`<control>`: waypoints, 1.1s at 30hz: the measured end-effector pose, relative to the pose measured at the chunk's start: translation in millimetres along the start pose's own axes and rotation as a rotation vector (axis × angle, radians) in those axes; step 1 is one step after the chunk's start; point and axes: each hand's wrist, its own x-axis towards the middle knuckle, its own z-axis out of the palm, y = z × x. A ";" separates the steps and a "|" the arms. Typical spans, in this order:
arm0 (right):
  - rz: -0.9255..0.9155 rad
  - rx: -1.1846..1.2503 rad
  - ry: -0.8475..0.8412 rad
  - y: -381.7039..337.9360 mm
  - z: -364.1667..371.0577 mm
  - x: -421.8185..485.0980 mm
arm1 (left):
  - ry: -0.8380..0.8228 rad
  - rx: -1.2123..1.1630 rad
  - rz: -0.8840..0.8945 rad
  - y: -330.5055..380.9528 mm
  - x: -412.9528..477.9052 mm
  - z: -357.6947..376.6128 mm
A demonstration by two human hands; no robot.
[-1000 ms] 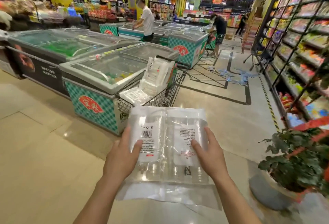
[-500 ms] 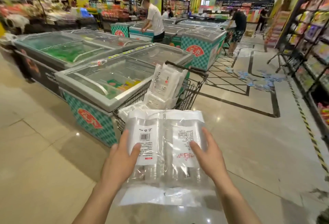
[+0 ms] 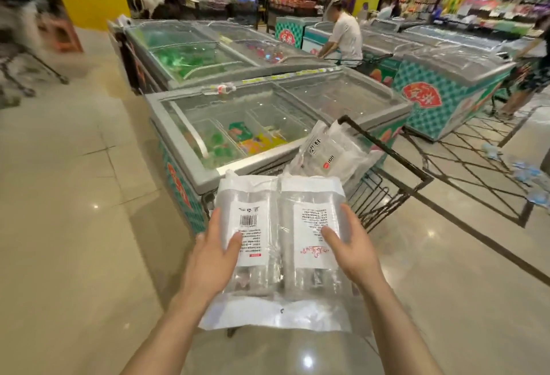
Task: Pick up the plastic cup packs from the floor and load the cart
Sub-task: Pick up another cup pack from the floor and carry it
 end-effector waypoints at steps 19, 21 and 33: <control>0.027 -0.036 -0.346 58.6 124.9 326.1 | 0.092 0.083 -0.260 -45.2 253.1 104.3; 0.052 -0.036 -0.408 70.7 138.3 346.7 | 0.100 0.078 -0.267 -47.8 264.8 114.8; 0.062 -0.069 -0.741 178.6 256.2 439.6 | 0.105 0.289 -0.538 -134.9 319.0 201.8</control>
